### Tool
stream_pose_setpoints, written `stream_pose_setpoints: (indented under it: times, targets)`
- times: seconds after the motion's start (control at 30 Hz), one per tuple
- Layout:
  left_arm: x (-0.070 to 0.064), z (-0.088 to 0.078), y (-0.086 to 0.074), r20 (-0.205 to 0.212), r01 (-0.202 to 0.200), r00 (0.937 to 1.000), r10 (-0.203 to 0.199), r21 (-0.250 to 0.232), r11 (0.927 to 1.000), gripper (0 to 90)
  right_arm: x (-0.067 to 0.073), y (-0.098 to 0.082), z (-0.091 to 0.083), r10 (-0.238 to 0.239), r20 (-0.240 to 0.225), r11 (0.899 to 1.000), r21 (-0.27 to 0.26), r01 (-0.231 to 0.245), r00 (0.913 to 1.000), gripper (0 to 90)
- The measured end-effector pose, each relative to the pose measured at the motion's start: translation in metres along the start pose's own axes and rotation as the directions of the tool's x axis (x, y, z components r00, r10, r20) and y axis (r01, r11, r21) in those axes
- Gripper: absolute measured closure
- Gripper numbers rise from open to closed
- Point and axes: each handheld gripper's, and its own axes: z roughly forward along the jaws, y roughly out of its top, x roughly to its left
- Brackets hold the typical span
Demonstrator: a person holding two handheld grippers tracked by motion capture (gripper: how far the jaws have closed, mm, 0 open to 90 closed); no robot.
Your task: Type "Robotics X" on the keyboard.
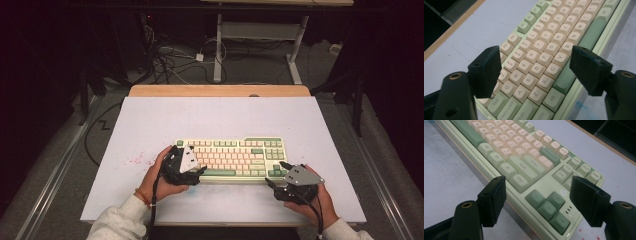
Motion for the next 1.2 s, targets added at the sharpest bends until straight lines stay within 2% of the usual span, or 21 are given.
stream_pose_setpoints:
  times: [0.23,0.53,0.67,0.8,0.9,1.03,1.2]
  targets:
    - [-0.001,-0.014,-0.011,-0.005,0.012,0.9999,-0.012,-0.045,0.9989,17.8,-0.002,0.0,0.001,0.013,-0.002,1.0,0.007,-0.012,0.9999,29.9]
    - [0.001,-0.021,-0.031,-0.048,0.004,0.9988,-0.005,-0.016,0.9999,17.8,-0.004,0.002,0.004,0.035,-0.012,0.999,0.009,-0.035,0.9993,32.5]
    - [0.002,-0.025,-0.04,-0.061,0.012,0.9981,-0.011,0.002,0.9999,17.8,-0.006,0.008,0.005,0.047,-0.031,0.999,-0.007,-0.047,0.9984,42.6]
    - [0.005,-0.029,-0.052,-0.073,0.031,0.9969,-0.029,0.027,0.9992,17.8,-0.01,0.015,0.008,0.07,-0.062,0.997,-0.01,-0.071,0.9956,57.3]
    - [0.007,-0.032,-0.06,-0.077,0.049,0.996,-0.046,0.037,0.9981,17.8,-0.013,0.022,0.014,0.071,-0.098,0.997,0.0,-0.072,0.9926,68.6]
    - [0.007,-0.035,-0.068,-0.083,0.061,0.995,-0.057,0.055,0.9966,17.9,-0.012,0.032,0.025,0.062,-0.139,0.998,0.029,-0.059,0.9883,79.0]
    - [0.006,-0.037,-0.073,-0.082,0.068,0.9947,-0.062,0.068,0.9954,17.9,-0.005,0.046,0.042,0.021,-0.172,0.999,0.051,-0.013,0.9849,87.1]
